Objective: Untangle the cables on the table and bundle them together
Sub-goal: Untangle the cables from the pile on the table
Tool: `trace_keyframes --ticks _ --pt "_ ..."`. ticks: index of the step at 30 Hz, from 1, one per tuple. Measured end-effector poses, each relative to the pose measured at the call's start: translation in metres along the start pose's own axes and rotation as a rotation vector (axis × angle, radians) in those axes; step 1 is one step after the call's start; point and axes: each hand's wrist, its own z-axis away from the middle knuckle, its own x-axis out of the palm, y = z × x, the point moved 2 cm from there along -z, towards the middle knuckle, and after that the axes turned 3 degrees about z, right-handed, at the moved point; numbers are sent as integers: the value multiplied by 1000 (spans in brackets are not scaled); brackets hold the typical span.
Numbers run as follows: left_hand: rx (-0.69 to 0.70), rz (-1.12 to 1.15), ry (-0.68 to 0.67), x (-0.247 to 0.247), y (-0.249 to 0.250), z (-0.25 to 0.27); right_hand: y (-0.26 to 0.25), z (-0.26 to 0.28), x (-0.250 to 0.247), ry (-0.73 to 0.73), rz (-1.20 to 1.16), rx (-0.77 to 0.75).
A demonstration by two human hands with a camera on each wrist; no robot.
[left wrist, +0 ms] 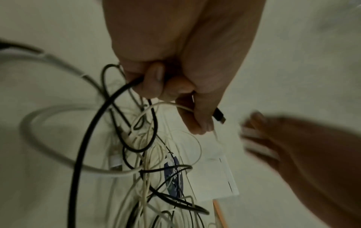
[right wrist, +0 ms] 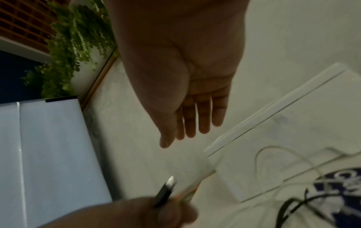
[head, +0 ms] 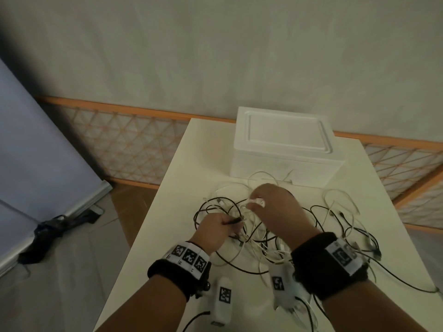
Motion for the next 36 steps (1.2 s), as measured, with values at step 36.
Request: trace_keyframes --ticks 36 --pt "124 -456 -174 -22 -2 -15 5 5 -52 265 -251 -44"
